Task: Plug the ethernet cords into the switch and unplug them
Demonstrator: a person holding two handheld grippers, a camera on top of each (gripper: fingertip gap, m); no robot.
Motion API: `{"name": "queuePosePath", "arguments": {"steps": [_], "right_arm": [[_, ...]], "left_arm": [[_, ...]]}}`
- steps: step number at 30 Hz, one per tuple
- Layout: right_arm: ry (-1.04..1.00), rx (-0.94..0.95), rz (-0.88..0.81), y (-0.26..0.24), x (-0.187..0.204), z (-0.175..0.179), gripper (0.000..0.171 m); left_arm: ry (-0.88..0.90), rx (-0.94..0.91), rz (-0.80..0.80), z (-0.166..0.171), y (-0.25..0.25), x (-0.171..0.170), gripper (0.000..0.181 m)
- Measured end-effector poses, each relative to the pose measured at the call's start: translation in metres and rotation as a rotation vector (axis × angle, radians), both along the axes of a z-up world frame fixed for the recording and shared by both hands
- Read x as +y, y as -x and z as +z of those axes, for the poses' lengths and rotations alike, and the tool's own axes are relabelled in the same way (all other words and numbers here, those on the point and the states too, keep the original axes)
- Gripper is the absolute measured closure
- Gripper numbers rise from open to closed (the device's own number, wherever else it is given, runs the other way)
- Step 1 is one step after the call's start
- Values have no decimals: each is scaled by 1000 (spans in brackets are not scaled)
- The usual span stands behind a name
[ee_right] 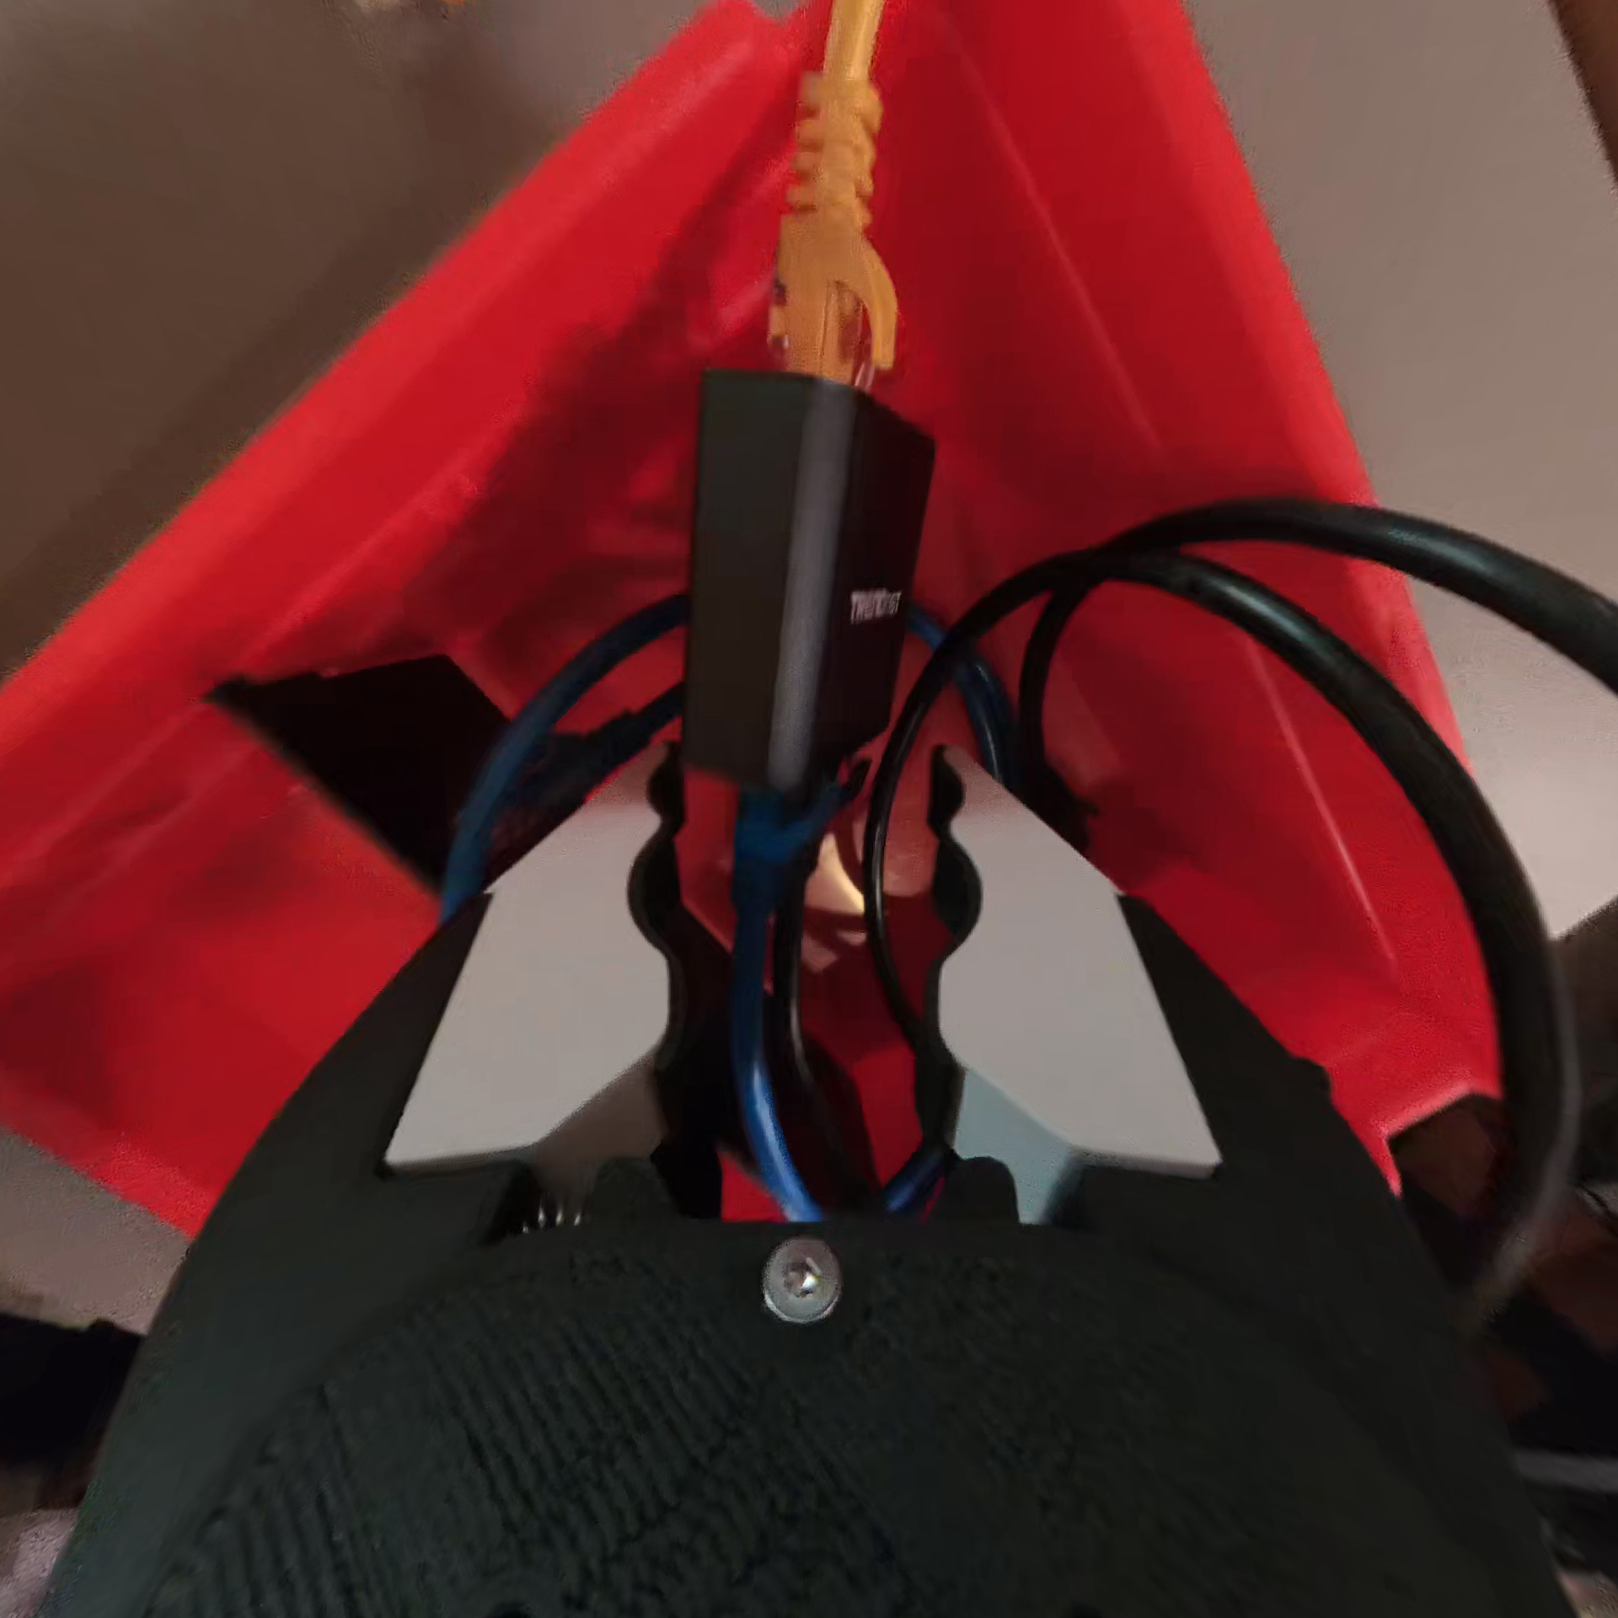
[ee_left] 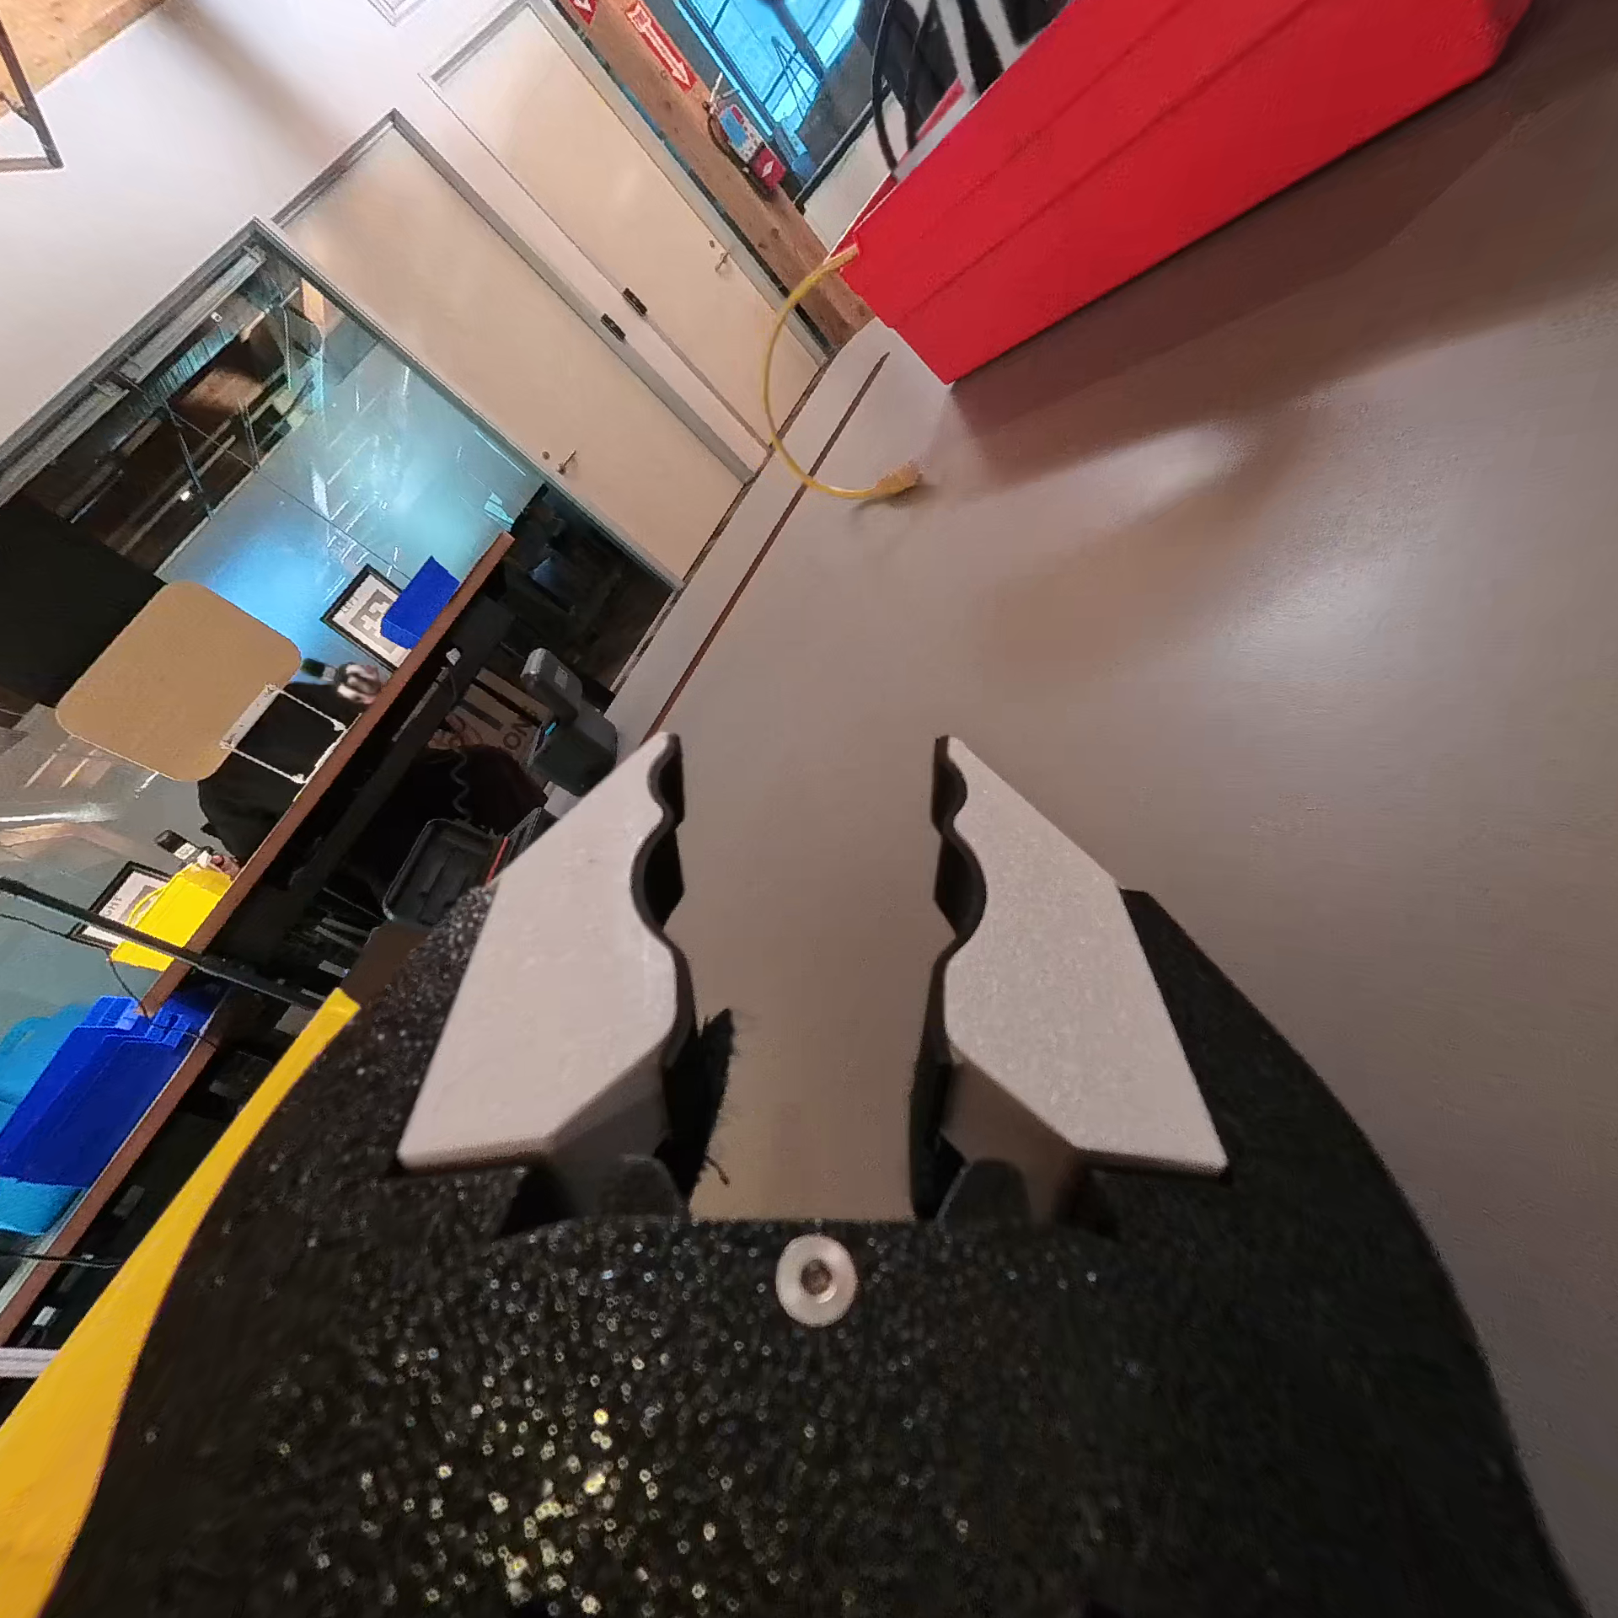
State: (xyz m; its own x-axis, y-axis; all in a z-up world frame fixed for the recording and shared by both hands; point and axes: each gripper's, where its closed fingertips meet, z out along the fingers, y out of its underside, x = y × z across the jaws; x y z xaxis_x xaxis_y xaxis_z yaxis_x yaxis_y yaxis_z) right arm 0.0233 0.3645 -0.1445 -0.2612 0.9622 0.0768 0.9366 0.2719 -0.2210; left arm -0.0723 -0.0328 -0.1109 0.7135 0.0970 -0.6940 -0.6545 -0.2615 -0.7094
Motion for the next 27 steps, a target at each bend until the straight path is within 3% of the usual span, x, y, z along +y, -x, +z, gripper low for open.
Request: {"name": "queuePosePath", "arguments": {"steps": [1, 5, 8, 10, 12, 15, 17, 19, 22, 24, 27], "right_arm": [[3, 41, -3, 0, -3, 10, 108], [1, 402, 14, 5, -21, 77, 93], [-80, 704, -16, -14, -29, 131, 84], [-189, 867, -99, -42, -22, 155, 72], [-304, 963, -231, -79, -6, 163, 54], [-353, 917, -426, -134, 16, 136, 33], [-316, 844, -517, -160, 25, 107, 30], [-258, 778, -579, -172, 32, 79, 30], [-176, 600, -602, -176, 33, 38, 22], [-160, 541, -617, -175, 31, 23, 36], [-113, 451, -609, -174, 26, 1, 75]], "left_arm": [[-5, -6, 1, 1, 0, 0, 122], [-27, -76, -3, 4, -2, 2, 80], [-17, -65, 10, 6, -5, 0, 68], [-36, -36, 20, 22, -13, -5, 57], [-87, -19, 147, 59, -7, -20, 45], [-111, -174, 396, 103, 24, -61, 27], [-55, -377, 459, 101, 37, -84, 26], [23, -532, 496, 81, 53, -103, 28], [234, -771, 653, 21, 74, -133, 26], [337, -853, 750, -11, 78, -150, 29], [469, -898, 803, -42, 66, -161, 74]]}}
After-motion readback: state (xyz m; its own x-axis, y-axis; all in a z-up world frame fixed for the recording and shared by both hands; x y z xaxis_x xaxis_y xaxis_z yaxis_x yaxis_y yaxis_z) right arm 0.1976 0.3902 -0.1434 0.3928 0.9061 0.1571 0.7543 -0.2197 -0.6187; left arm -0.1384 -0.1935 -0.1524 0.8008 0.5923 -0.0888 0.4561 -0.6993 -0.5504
